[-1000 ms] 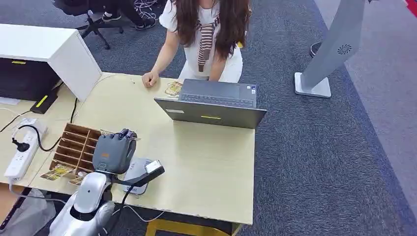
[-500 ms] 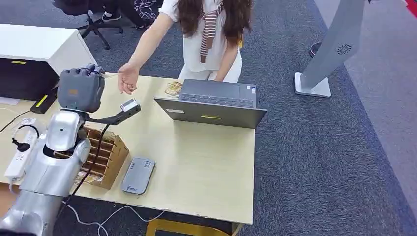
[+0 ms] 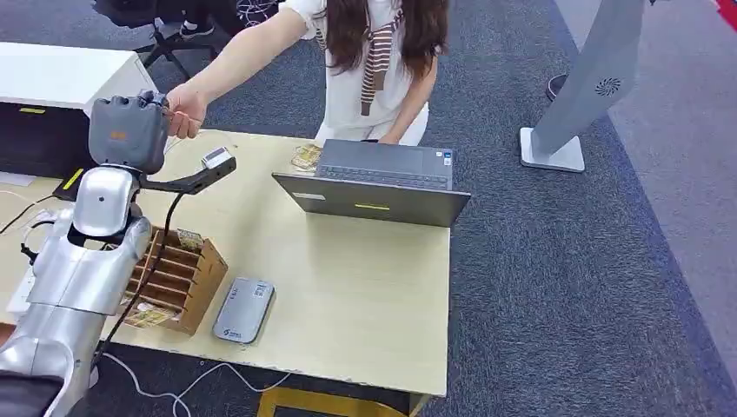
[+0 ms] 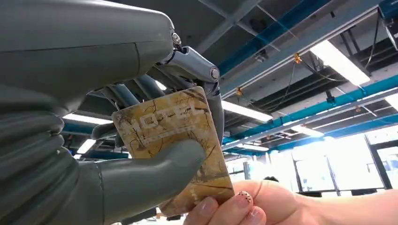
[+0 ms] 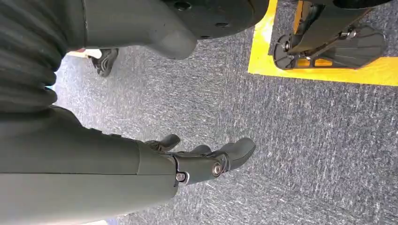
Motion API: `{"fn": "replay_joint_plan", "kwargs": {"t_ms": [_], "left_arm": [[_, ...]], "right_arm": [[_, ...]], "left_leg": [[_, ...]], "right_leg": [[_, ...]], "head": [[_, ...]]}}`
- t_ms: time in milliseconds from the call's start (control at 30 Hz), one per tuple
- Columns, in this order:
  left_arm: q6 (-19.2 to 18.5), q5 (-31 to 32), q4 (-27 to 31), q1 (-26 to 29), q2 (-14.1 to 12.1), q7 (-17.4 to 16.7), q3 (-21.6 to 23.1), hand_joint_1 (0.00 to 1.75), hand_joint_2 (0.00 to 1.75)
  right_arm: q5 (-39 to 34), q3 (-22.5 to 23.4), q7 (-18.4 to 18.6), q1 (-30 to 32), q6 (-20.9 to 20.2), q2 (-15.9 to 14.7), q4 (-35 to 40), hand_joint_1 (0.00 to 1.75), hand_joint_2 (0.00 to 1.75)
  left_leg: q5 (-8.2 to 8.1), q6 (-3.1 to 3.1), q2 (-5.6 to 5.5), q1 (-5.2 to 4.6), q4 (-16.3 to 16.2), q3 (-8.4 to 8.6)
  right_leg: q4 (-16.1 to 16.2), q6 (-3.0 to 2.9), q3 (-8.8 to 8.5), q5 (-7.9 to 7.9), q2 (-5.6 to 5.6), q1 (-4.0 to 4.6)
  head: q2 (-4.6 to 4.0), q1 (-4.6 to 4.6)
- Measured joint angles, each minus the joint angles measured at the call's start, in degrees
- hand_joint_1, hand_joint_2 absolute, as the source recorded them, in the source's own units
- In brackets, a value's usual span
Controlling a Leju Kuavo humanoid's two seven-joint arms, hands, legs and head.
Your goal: Pass the card to the sensor for recognition and then transmit it.
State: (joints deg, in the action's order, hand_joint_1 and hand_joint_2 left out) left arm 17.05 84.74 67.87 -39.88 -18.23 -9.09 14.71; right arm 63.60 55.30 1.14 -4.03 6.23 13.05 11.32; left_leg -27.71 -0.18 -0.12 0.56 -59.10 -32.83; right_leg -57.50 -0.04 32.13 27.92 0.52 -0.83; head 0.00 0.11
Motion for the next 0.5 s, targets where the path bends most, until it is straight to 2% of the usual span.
{"fn": "replay_joint_plan", "kwargs": {"t_ms": [33, 167, 500], "left_arm": [[0.2, 0.0, -0.3, 0.0, 0.0, 0.0, 0.0, 0.0, 1.75], [1.6, 0.0, -1.5, 0.0, 0.2, -0.4, 0.0, 0.0, 1.75], [1.6, 0.1, -2.7, 0.0, 0.9, -0.5, 0.0, 0.0, 1.75]], "right_arm": [[0.0, 0.0, 0.0, 0.0, 0.0, 0.0, 0.0, 0.0, 1.75], [0.0, 0.0, 0.0, 0.0, 0.0, 0.0, 0.0, 0.0, 1.75], [0.0, 0.0, 0.1, 0.0, 0.0, -0.1, 0.0, 0.0, 1.75]], "left_leg": [[0.0, 0.0, 0.04, 0.0, 0.0, 0.0], [0.0, 0.0, 0.06, 0.0, 0.0, 0.0], [0.0, 0.0, 0.06, 0.0, 0.0, -0.01]], "right_leg": [[0.0, 0.0, 0.0, 0.0, 0.03, 0.0], [0.0, -0.01, 0.02, 0.0, 0.06, 0.0], [0.0, -0.01, 0.03, 0.0, 0.05, 0.0]], "head": [[0.0, 0.0], [0.0, 0.0], [0.0, 0.0]]}}
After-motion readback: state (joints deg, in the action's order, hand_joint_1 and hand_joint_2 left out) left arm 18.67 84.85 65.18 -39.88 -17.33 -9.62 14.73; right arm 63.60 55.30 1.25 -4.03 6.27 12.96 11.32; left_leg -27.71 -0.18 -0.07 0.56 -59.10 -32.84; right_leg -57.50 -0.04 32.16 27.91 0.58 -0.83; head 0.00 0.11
